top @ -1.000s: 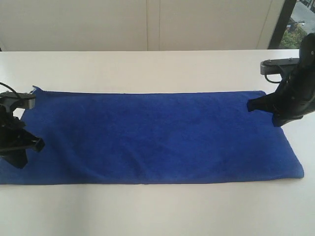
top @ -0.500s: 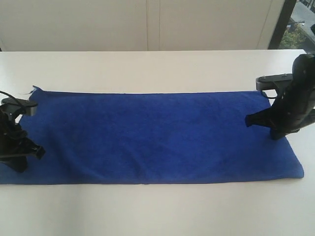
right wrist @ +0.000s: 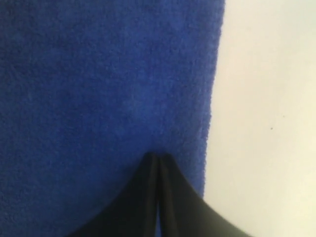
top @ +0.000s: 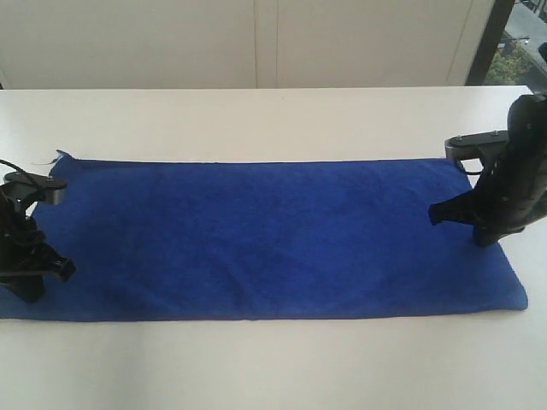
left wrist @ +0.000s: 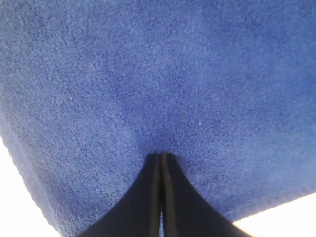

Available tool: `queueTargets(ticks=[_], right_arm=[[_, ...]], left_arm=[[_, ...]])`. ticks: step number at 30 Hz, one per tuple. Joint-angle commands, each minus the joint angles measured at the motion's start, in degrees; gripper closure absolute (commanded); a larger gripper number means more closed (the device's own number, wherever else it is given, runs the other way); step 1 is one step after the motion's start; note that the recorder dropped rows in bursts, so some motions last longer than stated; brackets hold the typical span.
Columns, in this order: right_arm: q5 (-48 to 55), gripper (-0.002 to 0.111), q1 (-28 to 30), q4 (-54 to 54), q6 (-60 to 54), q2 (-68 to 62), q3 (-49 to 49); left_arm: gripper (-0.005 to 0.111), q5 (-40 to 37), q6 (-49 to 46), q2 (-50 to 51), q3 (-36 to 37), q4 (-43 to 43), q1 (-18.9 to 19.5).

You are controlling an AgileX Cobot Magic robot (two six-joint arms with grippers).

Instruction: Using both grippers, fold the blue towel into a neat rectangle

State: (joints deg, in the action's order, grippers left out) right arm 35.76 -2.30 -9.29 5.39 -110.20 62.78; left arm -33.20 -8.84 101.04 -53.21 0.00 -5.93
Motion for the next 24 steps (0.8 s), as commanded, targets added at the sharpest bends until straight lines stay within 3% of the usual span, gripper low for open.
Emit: queueTargets(ticks=[1,11,24], right_arm=[[2.2,0.108,0.0,-0.8,-0.2,2.6,0.1],[15.8,0.108,0.0,1.0,-1.4,7.8,-1.0],[11.9,0.108,0.0,4.6,-4.1,7.3,-8.3]], left_arm=[[0.107,-2.4,-0.2,1.1,0.5,-1.8,0.0],[0.107,-2.7,-0.4,-1.6,-3.4,-0.4,0.0],[0.107,-2.4,-0.4,-7.2,-4.7,1.7,0.0]])
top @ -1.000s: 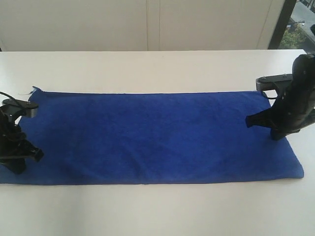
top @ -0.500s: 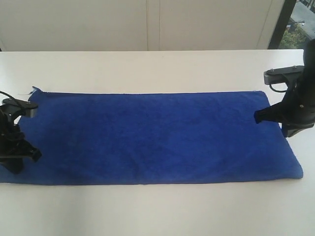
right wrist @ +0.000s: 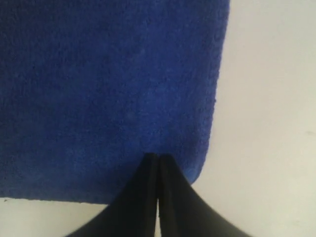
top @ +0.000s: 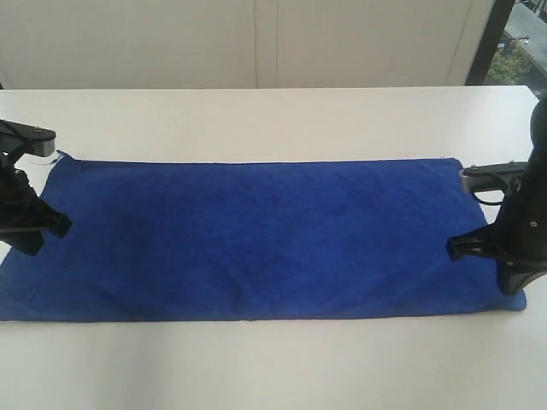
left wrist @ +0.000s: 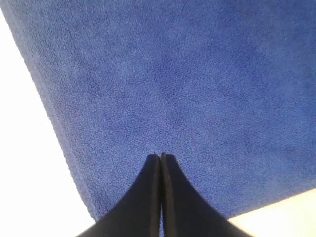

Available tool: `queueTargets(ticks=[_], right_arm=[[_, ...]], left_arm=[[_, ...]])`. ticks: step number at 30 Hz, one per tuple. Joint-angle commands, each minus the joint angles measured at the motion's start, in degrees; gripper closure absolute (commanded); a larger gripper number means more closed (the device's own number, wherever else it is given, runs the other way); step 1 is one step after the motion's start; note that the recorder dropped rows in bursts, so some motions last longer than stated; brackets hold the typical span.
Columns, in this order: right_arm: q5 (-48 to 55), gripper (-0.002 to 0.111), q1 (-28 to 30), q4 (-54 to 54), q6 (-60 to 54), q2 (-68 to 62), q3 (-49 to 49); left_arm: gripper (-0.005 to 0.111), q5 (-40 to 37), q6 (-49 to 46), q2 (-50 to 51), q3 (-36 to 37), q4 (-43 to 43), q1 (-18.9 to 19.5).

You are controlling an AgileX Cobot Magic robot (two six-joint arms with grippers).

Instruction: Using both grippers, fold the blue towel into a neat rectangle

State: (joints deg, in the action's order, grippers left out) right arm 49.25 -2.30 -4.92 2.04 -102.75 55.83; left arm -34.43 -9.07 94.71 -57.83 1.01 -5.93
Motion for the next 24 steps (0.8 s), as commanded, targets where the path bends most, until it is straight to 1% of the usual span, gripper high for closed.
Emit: queueTargets(ticks=[1,7,19,24], right_arm=[[-1.6,0.108,0.0,0.0,-0.7,-0.7,-1.6],[-0.4,0.108,0.0,-1.1,-0.4,-4.3,-2.2],[4.9,0.108,0.0,-7.9,4.0,-4.5,-2.2],[3.9,0.108,0.0,-8.7,5.1,-4.5,-2.2]], left_arm=[[0.107,-1.2,-0.2,-0.9,-0.1,0.7,0.0],[0.107,-1.7,-0.2,-0.9,-0.1,0.7,0.0],[0.107,-1.7,-0.2,-0.9,-0.1,0.7,0.0],[0.107,-1.7,-0.2,-0.9,-0.1,0.7,0.0]])
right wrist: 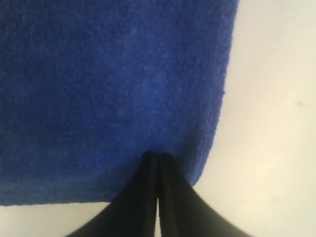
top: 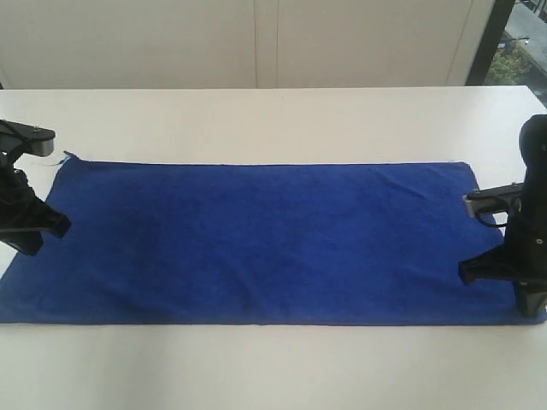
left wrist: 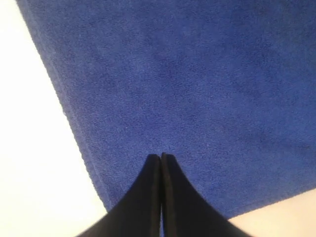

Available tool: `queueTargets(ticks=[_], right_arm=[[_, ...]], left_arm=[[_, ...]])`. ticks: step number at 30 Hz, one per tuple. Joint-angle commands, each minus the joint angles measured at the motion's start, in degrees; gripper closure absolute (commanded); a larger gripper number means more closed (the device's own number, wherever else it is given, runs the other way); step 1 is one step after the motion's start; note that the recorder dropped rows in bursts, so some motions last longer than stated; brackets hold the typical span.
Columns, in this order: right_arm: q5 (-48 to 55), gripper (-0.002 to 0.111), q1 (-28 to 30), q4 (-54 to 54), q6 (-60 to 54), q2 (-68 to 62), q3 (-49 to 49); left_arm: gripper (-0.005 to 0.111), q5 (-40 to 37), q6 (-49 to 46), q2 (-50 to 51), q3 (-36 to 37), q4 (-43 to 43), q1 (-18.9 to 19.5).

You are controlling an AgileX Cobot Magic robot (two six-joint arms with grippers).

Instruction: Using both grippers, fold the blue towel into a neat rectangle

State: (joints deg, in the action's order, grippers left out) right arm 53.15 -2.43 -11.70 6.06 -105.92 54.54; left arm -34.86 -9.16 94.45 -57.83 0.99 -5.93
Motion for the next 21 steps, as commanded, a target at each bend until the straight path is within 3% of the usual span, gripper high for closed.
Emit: queueTargets(ticks=[1,7,13,21], right_arm=[[-0.6,0.108,0.2,-2.0,1.8,-1.3,-0.9],[-2.0,0.108,0.2,0.1,1.9,1.8,1.3],[-10.4,0.108,0.7,3.0,1.7,8.6,1.5],[-15.8,0.108,7.6,11.7,-7.0,6.7,3.1]], left_arm=[[0.107,-1.2,-0.1,-0.6,-0.1,0.7,0.0],[0.107,-1.8,1.2,-2.2,-0.1,0.7,0.0],[0.107,-5.1,9.2,-9.2,-0.1,-0.4,1.1],[0.107,-11.6,7.6,-18.5,0.5,2.0,11.5]])
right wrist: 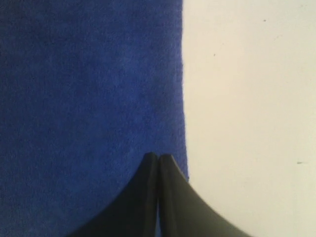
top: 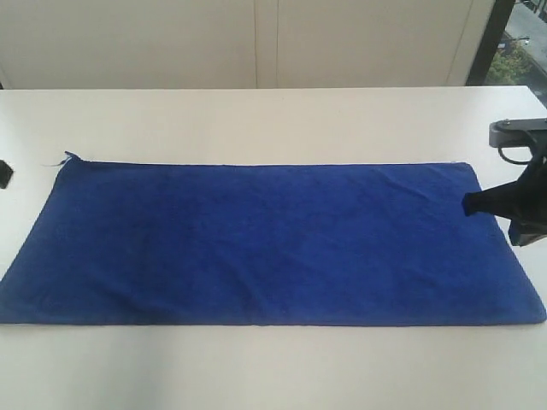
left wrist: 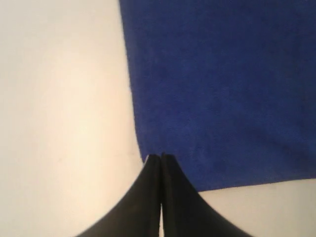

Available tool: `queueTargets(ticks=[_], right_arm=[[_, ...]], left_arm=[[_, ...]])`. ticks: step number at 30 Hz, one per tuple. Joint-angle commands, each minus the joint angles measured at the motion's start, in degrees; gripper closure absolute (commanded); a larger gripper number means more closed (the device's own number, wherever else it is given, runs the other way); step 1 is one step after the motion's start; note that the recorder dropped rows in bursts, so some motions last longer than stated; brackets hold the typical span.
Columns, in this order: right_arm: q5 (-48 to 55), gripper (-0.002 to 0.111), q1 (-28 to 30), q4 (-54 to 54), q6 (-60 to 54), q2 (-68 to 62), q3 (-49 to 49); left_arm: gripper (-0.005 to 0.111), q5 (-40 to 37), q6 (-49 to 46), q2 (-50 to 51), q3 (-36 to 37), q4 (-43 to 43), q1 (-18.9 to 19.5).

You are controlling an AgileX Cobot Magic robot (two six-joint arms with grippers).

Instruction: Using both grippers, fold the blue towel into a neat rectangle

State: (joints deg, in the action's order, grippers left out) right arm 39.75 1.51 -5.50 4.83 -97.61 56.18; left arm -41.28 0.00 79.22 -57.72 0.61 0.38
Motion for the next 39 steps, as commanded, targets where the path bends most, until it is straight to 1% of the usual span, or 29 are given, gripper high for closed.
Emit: queueTargets(ticks=[1,4,7,9,16,20,30,35,39], right_arm=[[-3.3,0.108,4.4,6.7,-7.1,-2.3,1.8],[-7.5,0.108,4.8,7.5,-8.1,-4.2,2.6],[-12.0,0.108,4.8,7.5,-8.3,-5.5,2.6],[-13.4,0.105,4.8,7.5,-8.3,-6.5,2.6],[-14.6,0.079,4.8,7.5,-8.3,-9.7,2.6],[-15.5,0.070,4.7,8.5,-8.3,-9.9,2.6],[-14.6,0.069,4.7,9.9,-8.8,-9.9,2.6],[-14.4,0.069,4.7,14.8,-12.9,-10.7,2.6],[-14.2,0.069,4.7,14.6,-14.0,-12.7,2.6]], left_arm=[[0.107,-6.6,-3.1,-3.5,0.4,3.9,6.4],[0.107,-11.1,-7.7,-4.0,0.5,11.1,9.5],[0.107,-11.7,-8.8,-4.0,1.0,14.1,9.7],[0.107,-11.6,-8.9,-4.0,1.0,14.4,9.7],[0.107,-11.9,-9.1,-4.0,1.0,14.2,9.7],[0.107,-10.2,-9.1,-4.0,1.0,14.2,9.7],[0.107,-3.9,-9.1,-4.0,1.0,14.2,9.7],[0.107,-0.4,-9.1,-4.0,1.0,14.2,9.7],[0.107,1.9,-9.1,-4.0,1.0,14.2,9.7]])
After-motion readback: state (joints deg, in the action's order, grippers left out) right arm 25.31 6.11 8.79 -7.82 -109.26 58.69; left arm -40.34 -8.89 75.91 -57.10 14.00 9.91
